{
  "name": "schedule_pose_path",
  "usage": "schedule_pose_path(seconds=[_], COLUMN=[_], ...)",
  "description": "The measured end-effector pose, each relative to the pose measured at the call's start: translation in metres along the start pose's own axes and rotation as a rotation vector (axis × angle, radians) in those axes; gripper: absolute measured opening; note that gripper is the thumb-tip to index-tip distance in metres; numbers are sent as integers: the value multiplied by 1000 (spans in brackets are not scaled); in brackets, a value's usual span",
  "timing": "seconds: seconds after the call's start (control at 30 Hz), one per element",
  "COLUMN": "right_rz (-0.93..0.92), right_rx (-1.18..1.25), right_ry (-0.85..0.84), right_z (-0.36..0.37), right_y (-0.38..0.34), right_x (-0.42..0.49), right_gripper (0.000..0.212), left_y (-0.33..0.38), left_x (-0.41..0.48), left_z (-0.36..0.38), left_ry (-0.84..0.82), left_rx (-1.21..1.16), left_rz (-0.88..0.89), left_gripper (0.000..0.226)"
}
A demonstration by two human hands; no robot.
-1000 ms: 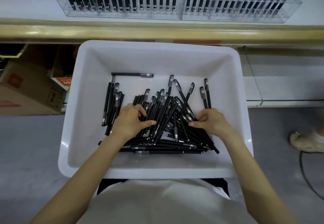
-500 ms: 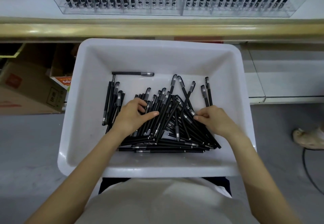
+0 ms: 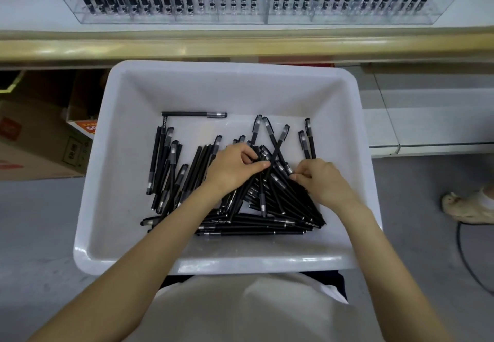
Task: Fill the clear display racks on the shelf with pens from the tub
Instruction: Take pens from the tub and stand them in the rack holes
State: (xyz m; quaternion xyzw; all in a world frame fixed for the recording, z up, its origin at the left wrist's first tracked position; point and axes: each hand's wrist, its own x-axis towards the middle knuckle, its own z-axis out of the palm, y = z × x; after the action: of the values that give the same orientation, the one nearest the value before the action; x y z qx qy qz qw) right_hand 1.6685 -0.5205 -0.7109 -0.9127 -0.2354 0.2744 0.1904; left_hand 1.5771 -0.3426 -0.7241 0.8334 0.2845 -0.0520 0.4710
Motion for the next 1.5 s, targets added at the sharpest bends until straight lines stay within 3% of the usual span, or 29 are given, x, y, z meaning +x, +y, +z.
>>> schedule_pose_path(seconds=[0.13,0.43,0.6,0.7,0.83,0.93,1.13,1.3,1.5], right_rz=[34,113,126,119,43,15,-128,-427,-537], right_rx=[18,58,71,79,200,448,830,764,775], right_ry=[6,44,59,67,128,173,121,148,125], right_z=[0,3,3,2,-4,-20,-77,-122,-163], right_y=[0,3,5,4,-2,-14,-73,-145,-219], right_x=[0,8,12,11,7,8,12,23,52], right_gripper=[14,18,16,17,22,11,25,13,9], left_y=[17,44,43,45,55,65,82,91,92], left_x=[25,66,72,73,58,39,10,-3,-2], left_z=[5,25,34,30,2,-28,-108,-175,-223], left_ry=[58,-14,-39,-93,-132,-122,12,181,312], left_rx=[27,356,418,318,-42,-248,-406,-474,-501], left_rz=[7,-27,-46,-50,16,20,143,253,285], left_gripper=[29,41,42,29,16,16,13,12,12])
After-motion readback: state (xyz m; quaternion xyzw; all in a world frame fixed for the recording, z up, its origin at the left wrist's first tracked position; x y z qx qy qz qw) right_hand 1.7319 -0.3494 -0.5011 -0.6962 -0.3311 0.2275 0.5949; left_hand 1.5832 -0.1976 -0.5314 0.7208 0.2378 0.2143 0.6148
